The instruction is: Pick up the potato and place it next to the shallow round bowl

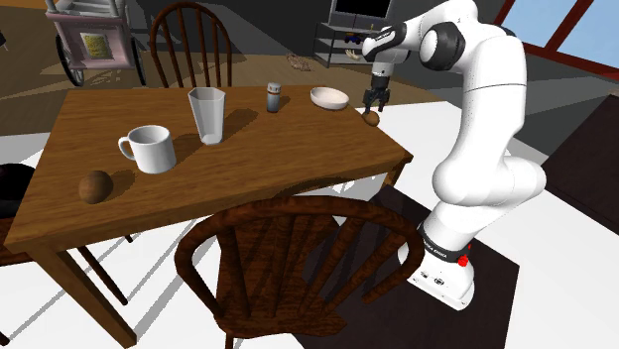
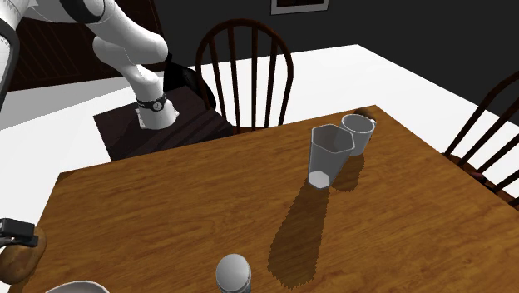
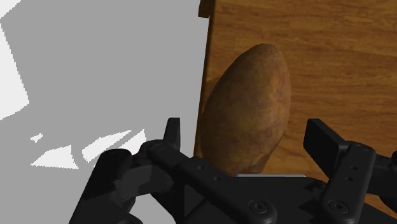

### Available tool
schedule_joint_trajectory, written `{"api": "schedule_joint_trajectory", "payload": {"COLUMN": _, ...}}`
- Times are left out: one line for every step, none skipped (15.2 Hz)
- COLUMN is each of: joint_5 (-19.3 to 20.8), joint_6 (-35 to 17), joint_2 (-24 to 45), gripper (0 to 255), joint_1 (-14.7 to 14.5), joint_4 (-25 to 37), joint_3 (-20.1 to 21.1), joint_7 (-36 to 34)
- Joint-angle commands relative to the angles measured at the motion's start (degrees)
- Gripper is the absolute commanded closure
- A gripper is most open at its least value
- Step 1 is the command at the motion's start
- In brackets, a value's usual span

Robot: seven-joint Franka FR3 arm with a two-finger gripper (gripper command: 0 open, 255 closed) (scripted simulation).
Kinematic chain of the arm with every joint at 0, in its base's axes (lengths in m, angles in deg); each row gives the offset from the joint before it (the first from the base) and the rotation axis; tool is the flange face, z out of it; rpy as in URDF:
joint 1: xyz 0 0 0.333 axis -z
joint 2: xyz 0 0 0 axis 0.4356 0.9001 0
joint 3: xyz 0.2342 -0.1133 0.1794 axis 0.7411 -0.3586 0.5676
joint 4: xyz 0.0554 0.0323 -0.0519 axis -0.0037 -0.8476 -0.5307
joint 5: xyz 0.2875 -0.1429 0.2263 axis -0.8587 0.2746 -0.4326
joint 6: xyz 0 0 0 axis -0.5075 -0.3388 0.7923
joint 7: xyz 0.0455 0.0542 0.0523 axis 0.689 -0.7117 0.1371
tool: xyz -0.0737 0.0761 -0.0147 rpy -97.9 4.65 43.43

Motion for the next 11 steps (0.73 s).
{"api": "schedule_joint_trajectory", "payload": {"joint_5": 0.0, "joint_6": 0.0, "joint_2": 0.0, "gripper": 0, "joint_1": 0.0, "joint_4": 0.0, "joint_3": 0.0, "joint_7": 0.0}}
{"api": "schedule_joint_trajectory", "payload": {"joint_5": 0.0, "joint_6": 0.0, "joint_2": 0.0, "gripper": 0, "joint_1": 0.0, "joint_4": 0.0, "joint_3": 0.0, "joint_7": 0.0}}
{"api": "schedule_joint_trajectory", "payload": {"joint_5": 0.0, "joint_6": 0.0, "joint_2": 0.0, "gripper": 0, "joint_1": 0.0, "joint_4": 0.0, "joint_3": 0.0, "joint_7": 0.0}}
{"api": "schedule_joint_trajectory", "payload": {"joint_5": 0.02, "joint_6": 1.89, "joint_2": -0.07, "gripper": 0, "joint_1": 0.02, "joint_4": 1.82, "joint_3": -0.01, "joint_7": -0.02}}
{"api": "schedule_joint_trajectory", "payload": {"joint_5": 0.03, "joint_6": 3.83, "joint_2": -0.05, "gripper": 0, "joint_1": 0.05, "joint_4": 3.79, "joint_3": -0.02, "joint_7": -0.04}}
{"api": "schedule_joint_trajectory", "payload": {"joint_5": 0.03, "joint_6": 5.83, "joint_2": 0.09, "gripper": 0, "joint_1": 0.1, "joint_4": 5.92, "joint_3": -0.02, "joint_7": -0.05}}
{"api": "schedule_joint_trajectory", "payload": {"joint_5": 0.02, "joint_6": 7.45, "joint_2": 0.28, "gripper": 0, "joint_1": 0.14, "joint_4": 7.73, "joint_3": -0.02, "joint_7": -0.06}}
{"api": "schedule_joint_trajectory", "payload": {"joint_5": 0.02, "joint_6": 7.45, "joint_2": 0.28, "gripper": 0, "joint_1": 0.14, "joint_4": 7.73, "joint_3": -0.02, "joint_7": -0.06}}
{"api": "schedule_joint_trajectory", "payload": {"joint_5": 0.02, "joint_6": 7.44, "joint_2": 0.26, "gripper": 0, "joint_1": 0.14, "joint_4": 7.72, "joint_3": -0.02, "joint_7": -0.06}}
{"api": "schedule_joint_trajectory", "payload": {"joint_5": 0.02, "joint_6": 7.45, "joint_2": 0.27, "gripper": 0, "joint_1": 0.14, "joint_4": 7.73, "joint_3": -0.02, "joint_7": -0.06}}
{"api": "schedule_joint_trajectory", "payload": {"joint_5": 0.02, "joint_6": 7.45, "joint_2": 0.28, "gripper": 0, "joint_1": 0.14, "joint_4": 7.73, "joint_3": -0.02, "joint_7": -0.06}}
